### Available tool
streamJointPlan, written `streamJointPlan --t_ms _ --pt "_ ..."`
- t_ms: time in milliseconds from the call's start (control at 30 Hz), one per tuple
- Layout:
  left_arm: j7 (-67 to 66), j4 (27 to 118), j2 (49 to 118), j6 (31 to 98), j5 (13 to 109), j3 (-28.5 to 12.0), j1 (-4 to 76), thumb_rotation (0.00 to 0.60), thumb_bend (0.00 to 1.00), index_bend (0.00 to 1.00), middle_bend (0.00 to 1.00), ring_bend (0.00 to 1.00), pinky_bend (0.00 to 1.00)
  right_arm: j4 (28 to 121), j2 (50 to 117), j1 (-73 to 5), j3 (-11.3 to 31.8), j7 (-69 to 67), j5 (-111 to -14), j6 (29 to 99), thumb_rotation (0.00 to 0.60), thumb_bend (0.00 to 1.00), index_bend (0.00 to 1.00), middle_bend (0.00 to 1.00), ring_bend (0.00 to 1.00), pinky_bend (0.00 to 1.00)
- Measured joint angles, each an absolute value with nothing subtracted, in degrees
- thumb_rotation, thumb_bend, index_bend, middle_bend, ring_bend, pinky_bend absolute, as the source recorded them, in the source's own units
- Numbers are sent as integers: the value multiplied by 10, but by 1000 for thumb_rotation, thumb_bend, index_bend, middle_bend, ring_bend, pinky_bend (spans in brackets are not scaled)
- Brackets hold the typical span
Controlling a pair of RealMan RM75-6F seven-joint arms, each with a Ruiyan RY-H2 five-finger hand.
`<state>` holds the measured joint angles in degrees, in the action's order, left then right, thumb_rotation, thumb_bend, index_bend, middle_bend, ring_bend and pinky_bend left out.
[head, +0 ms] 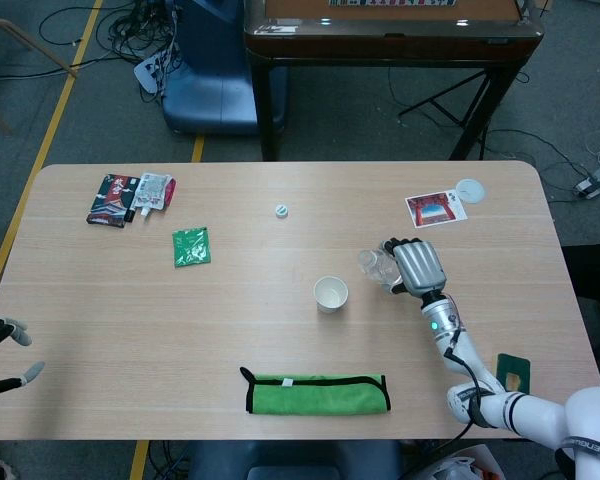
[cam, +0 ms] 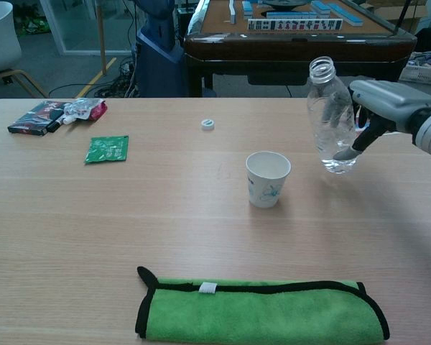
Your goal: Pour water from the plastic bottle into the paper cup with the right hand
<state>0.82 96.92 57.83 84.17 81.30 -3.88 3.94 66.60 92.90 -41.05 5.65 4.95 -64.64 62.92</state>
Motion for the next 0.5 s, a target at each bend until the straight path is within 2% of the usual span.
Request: streamJointPlan --t_ms 267,500 --pt "4 969 580 840 814 -38 40 600 111 535 392 365 556 583 969 -375 66 -85 -698 636 600 90 553 577 436 456" --pt "-1 968 583 837 813 -36 42 600 111 535 392 365 556 552 987 -359 78 -182 -713 626 600 85 553 570 428 456"
